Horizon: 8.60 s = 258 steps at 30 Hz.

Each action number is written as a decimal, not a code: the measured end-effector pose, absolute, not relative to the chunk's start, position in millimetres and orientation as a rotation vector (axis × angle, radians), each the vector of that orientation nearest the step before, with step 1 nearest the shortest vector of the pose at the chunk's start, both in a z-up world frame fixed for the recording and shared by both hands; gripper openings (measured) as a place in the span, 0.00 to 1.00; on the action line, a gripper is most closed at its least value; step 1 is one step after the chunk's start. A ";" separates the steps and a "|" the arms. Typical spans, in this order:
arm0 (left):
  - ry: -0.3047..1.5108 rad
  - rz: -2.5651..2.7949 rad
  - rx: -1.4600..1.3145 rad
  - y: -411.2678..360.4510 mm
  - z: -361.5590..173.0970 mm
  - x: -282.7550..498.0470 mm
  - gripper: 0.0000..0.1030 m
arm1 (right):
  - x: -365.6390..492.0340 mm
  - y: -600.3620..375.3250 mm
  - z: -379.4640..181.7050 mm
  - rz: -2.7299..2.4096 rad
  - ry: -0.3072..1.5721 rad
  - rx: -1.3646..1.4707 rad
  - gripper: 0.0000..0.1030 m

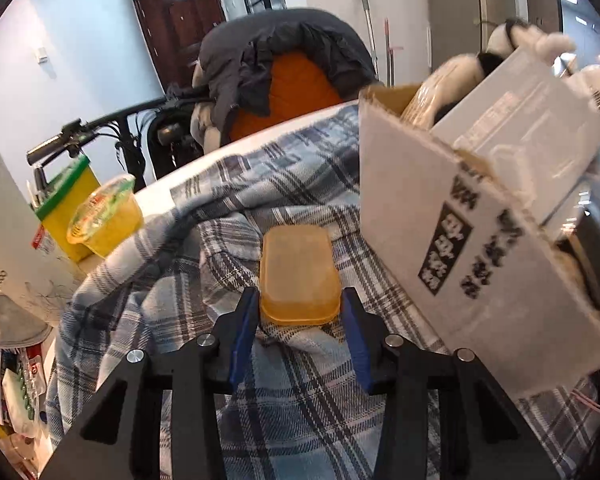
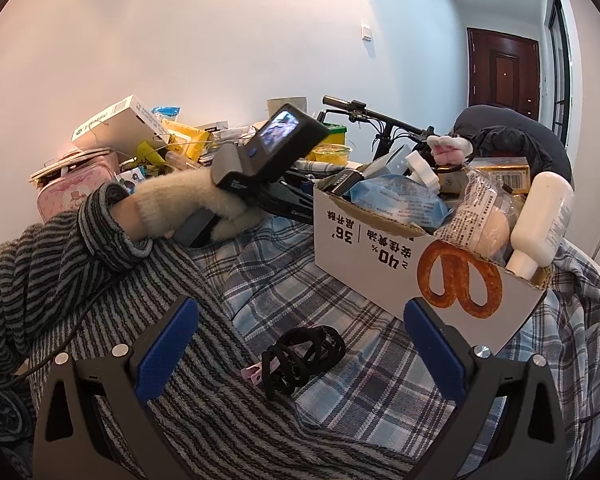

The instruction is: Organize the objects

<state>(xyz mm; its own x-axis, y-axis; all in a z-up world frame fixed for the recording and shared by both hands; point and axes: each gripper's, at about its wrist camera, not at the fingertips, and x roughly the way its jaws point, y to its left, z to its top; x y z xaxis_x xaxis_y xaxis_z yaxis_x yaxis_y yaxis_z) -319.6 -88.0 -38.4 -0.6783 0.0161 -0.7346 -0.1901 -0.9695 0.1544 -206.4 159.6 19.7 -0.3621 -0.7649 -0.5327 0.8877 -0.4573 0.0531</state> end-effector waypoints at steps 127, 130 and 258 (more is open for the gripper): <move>-0.544 2.786 -0.455 -137.7 82.3 -263.4 0.64 | -231.1 159.9 -8.1 -1.748 0.198 0.809 0.17; -0.525 2.748 -0.473 -121.0 90.6 -266.3 0.64 | -232.7 171.7 5.1 -1.732 0.100 0.742 0.17; -0.180 2.921 -0.656 -66.1 57.9 -190.0 1.00 | -315.0 190.7 101.9 -2.358 0.240 0.455 0.86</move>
